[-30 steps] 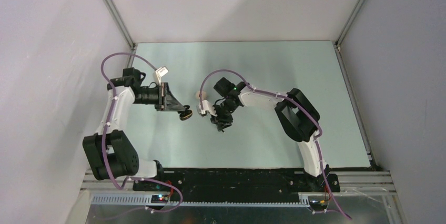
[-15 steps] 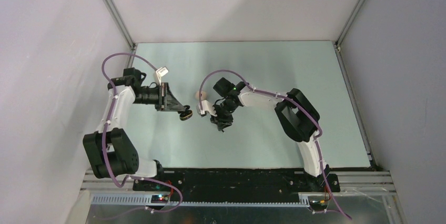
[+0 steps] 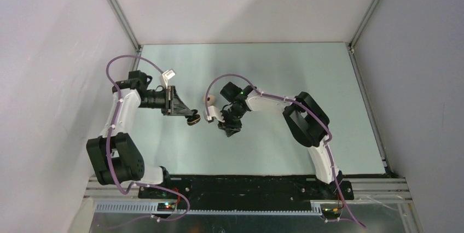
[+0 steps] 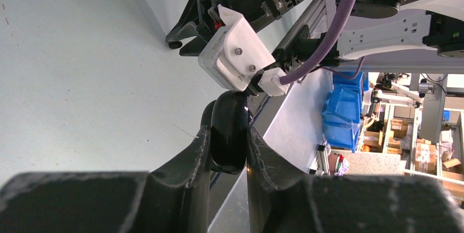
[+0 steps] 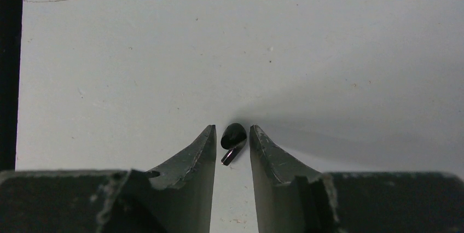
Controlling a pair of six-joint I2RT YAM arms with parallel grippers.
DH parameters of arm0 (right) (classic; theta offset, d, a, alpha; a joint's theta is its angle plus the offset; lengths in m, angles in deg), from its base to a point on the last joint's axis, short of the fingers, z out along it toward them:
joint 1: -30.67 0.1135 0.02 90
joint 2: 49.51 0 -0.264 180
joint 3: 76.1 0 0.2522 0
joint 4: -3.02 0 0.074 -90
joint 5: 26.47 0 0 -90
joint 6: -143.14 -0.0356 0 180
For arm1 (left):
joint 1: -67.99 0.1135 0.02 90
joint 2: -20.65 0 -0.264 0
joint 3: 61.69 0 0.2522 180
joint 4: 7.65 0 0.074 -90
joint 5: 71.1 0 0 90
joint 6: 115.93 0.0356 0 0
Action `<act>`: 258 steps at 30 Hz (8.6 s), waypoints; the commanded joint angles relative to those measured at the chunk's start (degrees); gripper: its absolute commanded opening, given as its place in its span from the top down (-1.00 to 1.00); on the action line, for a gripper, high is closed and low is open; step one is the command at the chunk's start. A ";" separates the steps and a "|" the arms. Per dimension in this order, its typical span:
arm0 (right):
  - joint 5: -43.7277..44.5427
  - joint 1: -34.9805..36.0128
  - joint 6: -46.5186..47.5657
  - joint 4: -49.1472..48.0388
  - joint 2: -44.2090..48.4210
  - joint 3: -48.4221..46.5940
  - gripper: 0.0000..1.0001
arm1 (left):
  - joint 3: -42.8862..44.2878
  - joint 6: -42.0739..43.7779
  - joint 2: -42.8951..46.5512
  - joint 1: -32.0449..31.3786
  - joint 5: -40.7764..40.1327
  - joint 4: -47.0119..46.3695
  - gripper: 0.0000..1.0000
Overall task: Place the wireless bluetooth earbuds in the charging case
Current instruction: Pick up the earbud from the center of the board, then place the earbud in the charging case.
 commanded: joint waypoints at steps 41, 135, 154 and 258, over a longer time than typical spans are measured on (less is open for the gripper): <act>-5.51 -5.87 -26.80 -70.55 49.23 30.37 1.00 | 36.51 -21.61 -22.13 -26.23 12.31 -7.05 1.00; 8.77 -1.97 -24.59 -67.43 49.55 34.92 1.00 | 27.32 -43.79 -13.59 -25.27 15.60 -25.36 1.00; 12.25 -2.30 -29.89 -68.17 50.33 34.96 0.95 | 27.35 -43.68 -13.81 -25.23 15.93 -25.51 1.00; 13.19 -0.65 -37.70 -77.94 47.65 38.08 0.96 | 26.99 -47.39 -14.58 -24.65 21.26 -27.50 1.00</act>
